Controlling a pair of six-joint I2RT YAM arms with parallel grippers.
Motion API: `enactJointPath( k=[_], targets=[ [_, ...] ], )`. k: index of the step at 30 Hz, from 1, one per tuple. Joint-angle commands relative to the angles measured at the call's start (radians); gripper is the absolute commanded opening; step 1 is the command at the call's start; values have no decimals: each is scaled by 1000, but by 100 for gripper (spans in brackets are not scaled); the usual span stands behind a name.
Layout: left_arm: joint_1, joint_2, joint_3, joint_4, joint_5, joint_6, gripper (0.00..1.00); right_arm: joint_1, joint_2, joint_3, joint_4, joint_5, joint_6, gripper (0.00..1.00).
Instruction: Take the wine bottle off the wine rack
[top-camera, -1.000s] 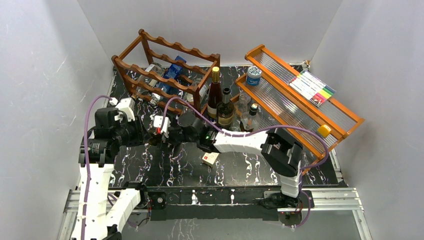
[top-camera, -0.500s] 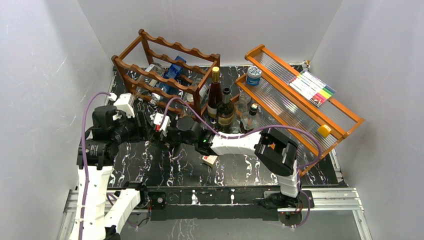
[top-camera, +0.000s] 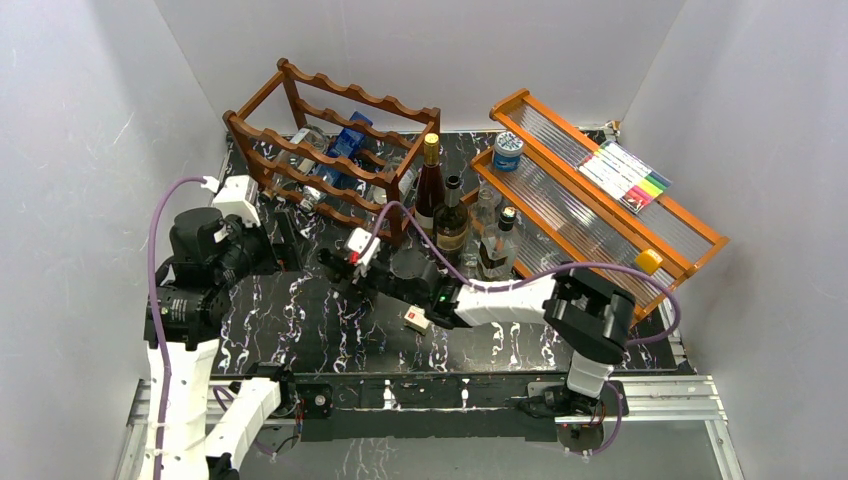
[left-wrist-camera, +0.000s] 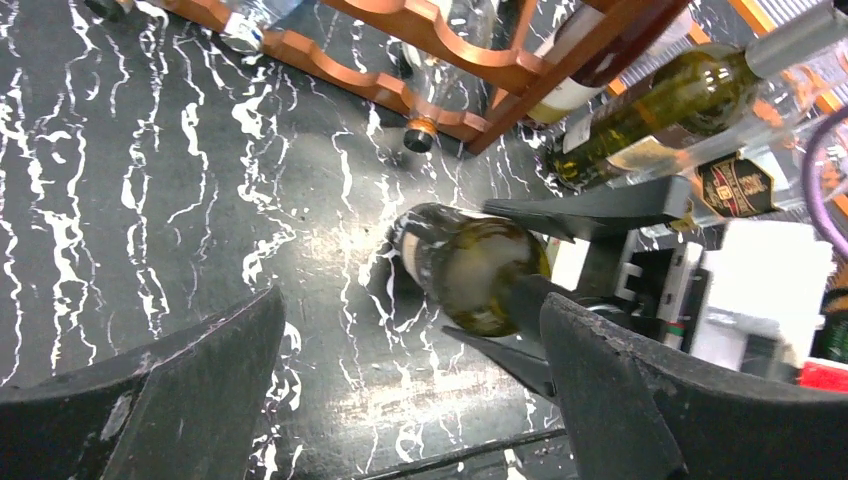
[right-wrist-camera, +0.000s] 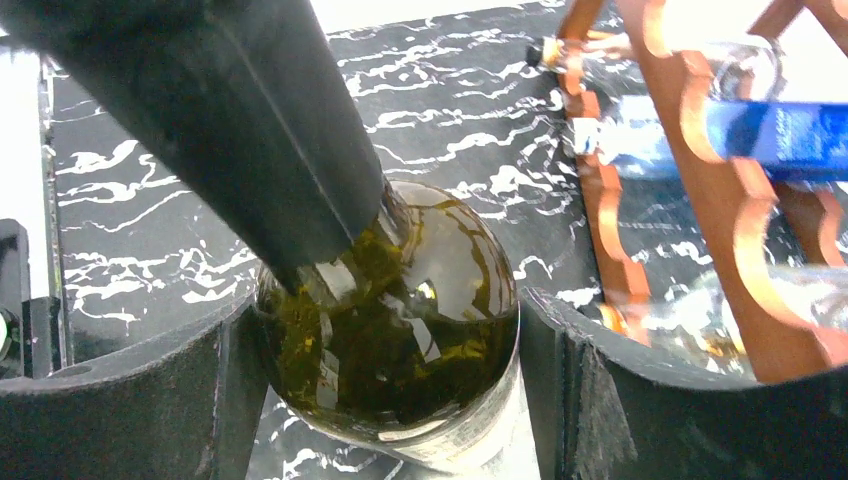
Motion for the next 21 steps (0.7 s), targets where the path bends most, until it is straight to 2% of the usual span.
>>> enactJointPath(
  k=[1,8,16,21],
  targets=[
    [-1,-14,16,46,-69,-6,98,-18,-125,-62,18,148,67,32],
    [-1,1,-16,123,-33,-43,98,-57,-256,-185,-23,253,123,27],
    [-1,37,-65,174,8,-82,98,-78,-367,-203,-164,351,156,24],
    [0,57,-89,193,27,-98,98,-112,-431,-214,-268,337,240,24]
  ],
)
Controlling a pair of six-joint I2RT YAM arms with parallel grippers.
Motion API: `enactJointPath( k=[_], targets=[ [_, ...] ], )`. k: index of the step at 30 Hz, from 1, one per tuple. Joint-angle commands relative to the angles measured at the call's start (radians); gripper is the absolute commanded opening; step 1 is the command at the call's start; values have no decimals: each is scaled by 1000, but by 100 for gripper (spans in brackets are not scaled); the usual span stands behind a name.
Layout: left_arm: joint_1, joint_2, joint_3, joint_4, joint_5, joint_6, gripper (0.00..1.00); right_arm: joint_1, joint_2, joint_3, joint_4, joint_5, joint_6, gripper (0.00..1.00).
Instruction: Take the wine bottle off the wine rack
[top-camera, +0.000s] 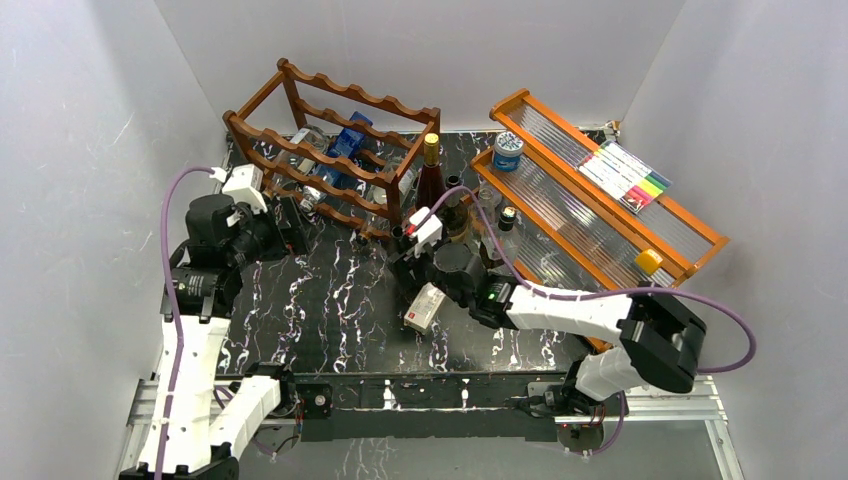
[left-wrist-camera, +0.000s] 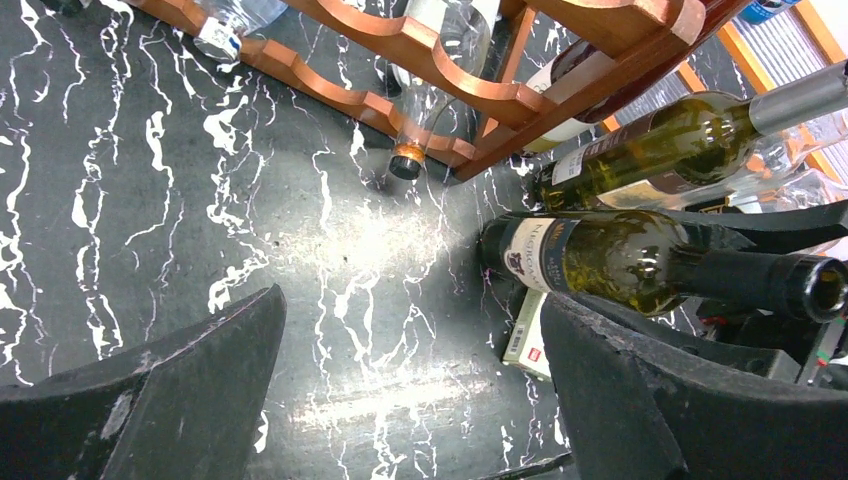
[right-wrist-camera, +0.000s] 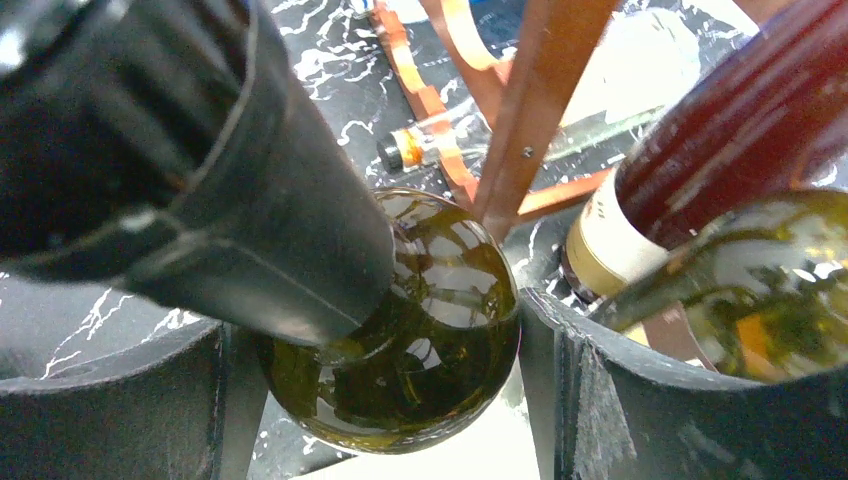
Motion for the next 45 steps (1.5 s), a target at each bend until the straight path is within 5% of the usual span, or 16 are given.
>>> enactJointPath(
  k=[1,21,35,45],
  targets=[
    [-1,2,-23,46,34,-23,98,-27,-97,8,-29,35,85,24],
    [-1,78,-170,169,114,-115,98,-73,-220,-52,-155,145,123,26],
    [-1,100,-209,198,131,-134,98,-74,-270,-62,-173,144,87,79],
    [0,113,-231,221,157,-146,98,-74,-279,-46,-195,167,65,96]
  ],
)
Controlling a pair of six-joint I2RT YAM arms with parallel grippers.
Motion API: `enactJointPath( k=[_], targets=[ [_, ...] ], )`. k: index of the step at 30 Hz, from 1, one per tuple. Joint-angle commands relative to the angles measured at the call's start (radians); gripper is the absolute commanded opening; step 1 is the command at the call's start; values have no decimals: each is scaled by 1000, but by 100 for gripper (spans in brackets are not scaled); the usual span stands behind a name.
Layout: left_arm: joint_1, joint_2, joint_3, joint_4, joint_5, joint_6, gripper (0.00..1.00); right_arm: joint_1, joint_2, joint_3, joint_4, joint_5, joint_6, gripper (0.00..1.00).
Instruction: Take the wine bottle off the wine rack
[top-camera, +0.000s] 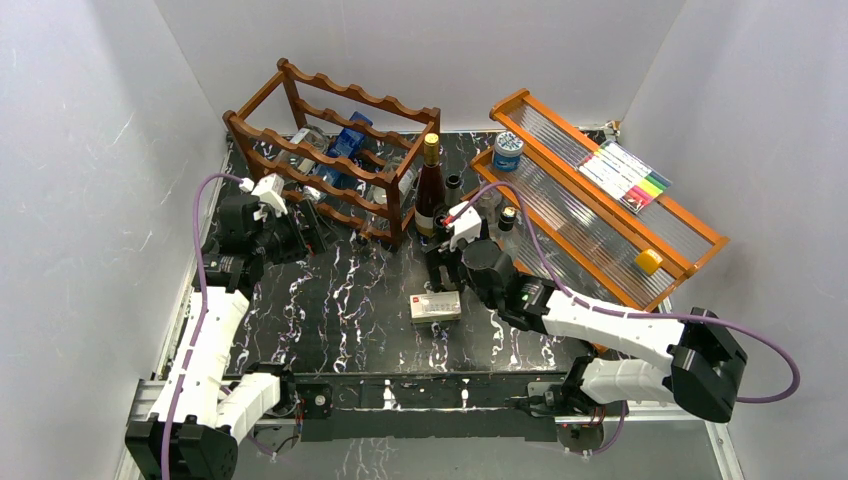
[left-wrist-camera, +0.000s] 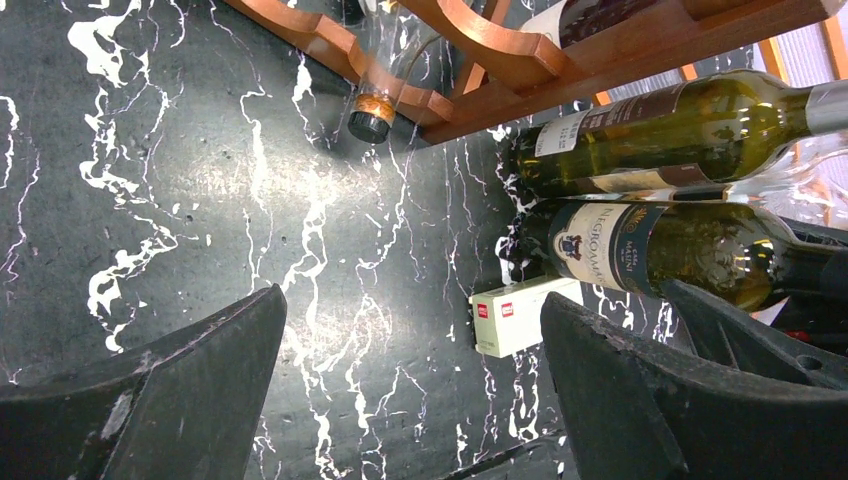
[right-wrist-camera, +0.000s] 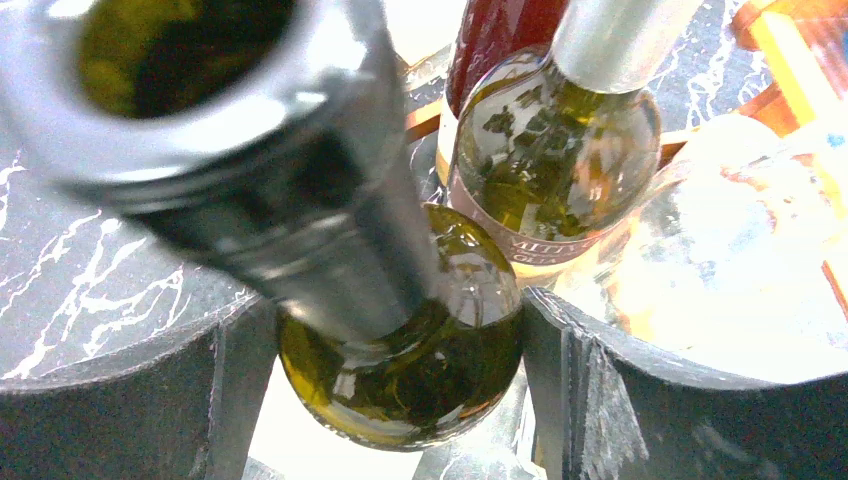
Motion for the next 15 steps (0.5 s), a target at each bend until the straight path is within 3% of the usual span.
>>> enactJointPath(
  k=[1,15],
  targets=[
    [-1,1,-18,26,50,-7,98,-2,-41,24,83,42,-19,98],
    [0,28,-54,54,82,-16,98,-4,-92,71,1,15,-30,98]
  ],
)
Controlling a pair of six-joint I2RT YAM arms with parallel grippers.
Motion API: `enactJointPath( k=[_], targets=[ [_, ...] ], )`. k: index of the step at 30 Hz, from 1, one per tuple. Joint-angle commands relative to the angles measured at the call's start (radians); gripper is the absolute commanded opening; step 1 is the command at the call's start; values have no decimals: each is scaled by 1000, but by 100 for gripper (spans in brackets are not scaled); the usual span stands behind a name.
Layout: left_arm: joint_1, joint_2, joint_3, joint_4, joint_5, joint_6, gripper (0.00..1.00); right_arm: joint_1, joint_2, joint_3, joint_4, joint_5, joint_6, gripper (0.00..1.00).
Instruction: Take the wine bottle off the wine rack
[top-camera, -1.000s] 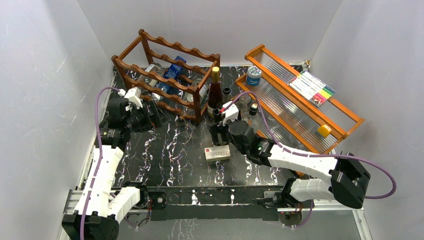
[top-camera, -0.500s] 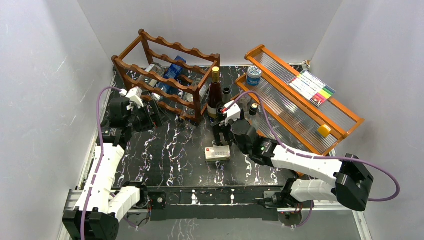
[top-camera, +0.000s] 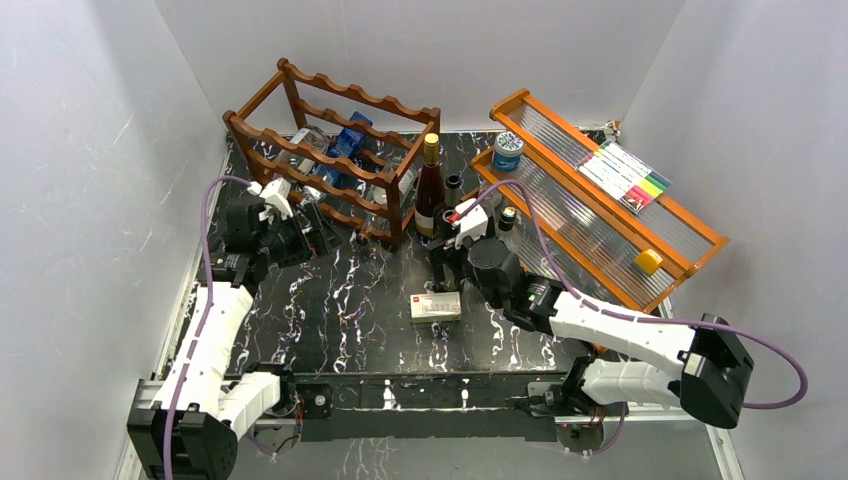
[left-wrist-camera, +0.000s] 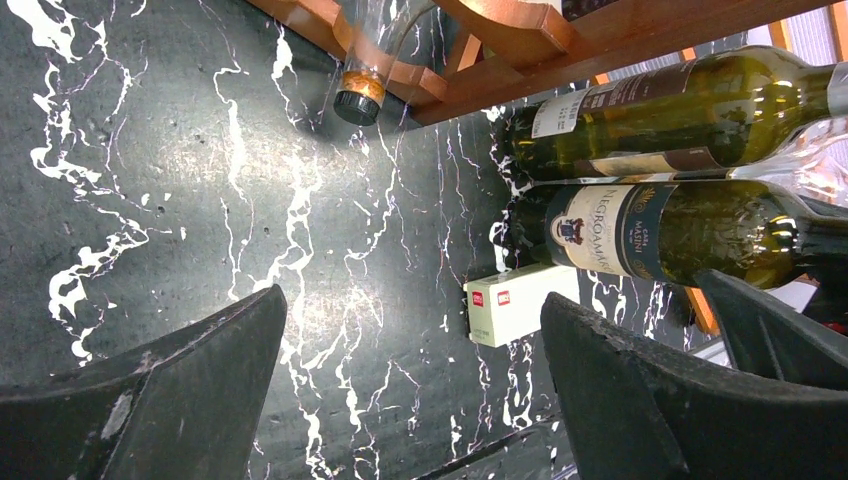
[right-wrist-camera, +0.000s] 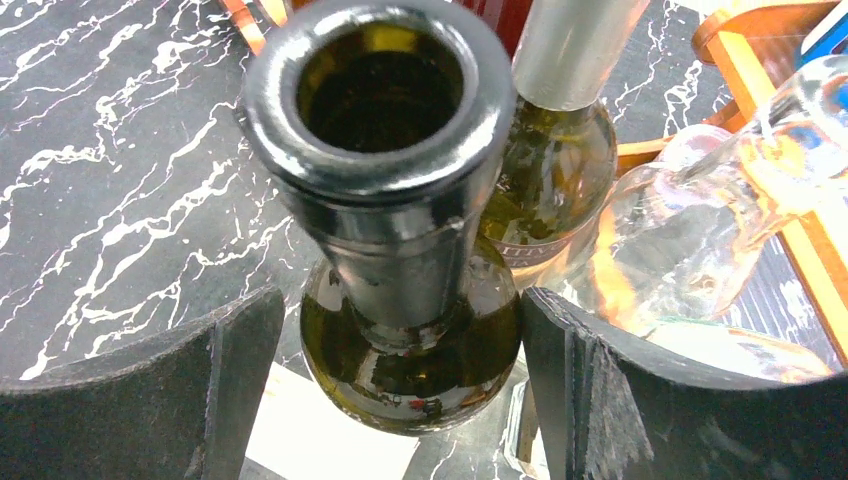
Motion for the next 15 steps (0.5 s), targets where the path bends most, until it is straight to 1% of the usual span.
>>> enactJointPath(
  k=[1,7,10,13,15],
  targets=[
    [0,-2,-20,25,29,-7,98,0,-63,72,-3,-5,-22,98],
    [0,2,-75,82,7,-48,98,1,-118,105,-51,-27,-47,98],
    [4,34,-73,95,-9,-55,98,0,-143,131,-74,-46,-78,98],
    [43,68,-70,128,16,-65,98,-1,-172,151,-89,-65,-117,98],
    [109,91,-69,156,77,-83,98,0,-188,170,-100,-72,-140,98]
  ],
)
